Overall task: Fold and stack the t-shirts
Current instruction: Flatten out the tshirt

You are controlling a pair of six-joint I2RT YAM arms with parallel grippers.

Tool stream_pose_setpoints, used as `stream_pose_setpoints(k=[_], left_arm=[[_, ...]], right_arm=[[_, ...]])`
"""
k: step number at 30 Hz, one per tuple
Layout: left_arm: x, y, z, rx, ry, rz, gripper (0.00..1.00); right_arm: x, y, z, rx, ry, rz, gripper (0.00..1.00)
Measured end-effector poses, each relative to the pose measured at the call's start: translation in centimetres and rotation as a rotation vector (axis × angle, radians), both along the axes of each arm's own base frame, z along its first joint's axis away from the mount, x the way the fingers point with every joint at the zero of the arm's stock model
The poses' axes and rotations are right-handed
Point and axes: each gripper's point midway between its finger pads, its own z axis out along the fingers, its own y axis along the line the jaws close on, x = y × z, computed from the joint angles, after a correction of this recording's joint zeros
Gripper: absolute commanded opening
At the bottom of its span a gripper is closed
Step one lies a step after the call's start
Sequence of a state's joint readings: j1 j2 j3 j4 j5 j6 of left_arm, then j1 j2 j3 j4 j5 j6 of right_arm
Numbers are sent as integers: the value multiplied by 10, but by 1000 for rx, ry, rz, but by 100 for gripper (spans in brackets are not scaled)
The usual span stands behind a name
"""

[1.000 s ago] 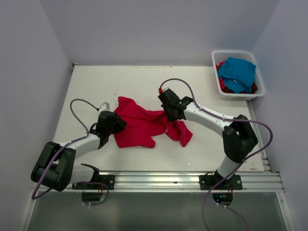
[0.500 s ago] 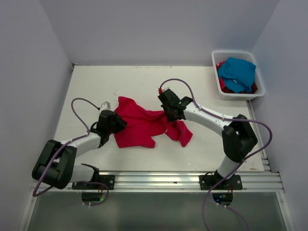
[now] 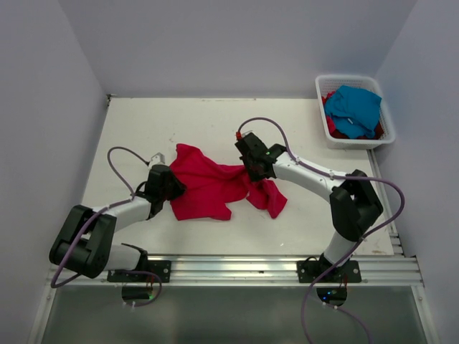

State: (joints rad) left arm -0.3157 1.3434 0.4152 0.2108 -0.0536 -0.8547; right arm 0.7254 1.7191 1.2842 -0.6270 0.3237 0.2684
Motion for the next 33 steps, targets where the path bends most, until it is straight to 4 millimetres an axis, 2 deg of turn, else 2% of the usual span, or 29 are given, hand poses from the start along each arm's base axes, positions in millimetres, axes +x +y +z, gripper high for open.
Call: stream_pose_setpoints(k=[1, 6, 14, 18, 22, 27, 31, 33], left_arm=[[0, 0, 1, -2, -1, 4, 0], [-1, 2, 0, 7, 6, 5, 0], [-4, 2, 5, 11, 19, 4, 0], [1, 1, 20, 8, -6, 2, 12], [7, 0, 36, 0, -45, 1, 16], [7, 0, 32, 5, -32, 1, 25], [6, 0, 23, 13, -4, 1, 23], [6, 0, 22, 14, 0, 2, 9]], right_arm=[[0, 0, -1, -2, 2, 0, 0], [0, 0, -8, -14, 16, 0, 0], [0, 0, -9, -16, 18, 0, 0], [0, 0, -9, -16, 18, 0, 0], [0, 0, -9, -16, 18, 0, 0], [0, 0, -9, -16, 19, 0, 0], [-1, -1, -10, -17, 19, 0, 0], [-2, -2, -11, -20, 22, 0, 0]])
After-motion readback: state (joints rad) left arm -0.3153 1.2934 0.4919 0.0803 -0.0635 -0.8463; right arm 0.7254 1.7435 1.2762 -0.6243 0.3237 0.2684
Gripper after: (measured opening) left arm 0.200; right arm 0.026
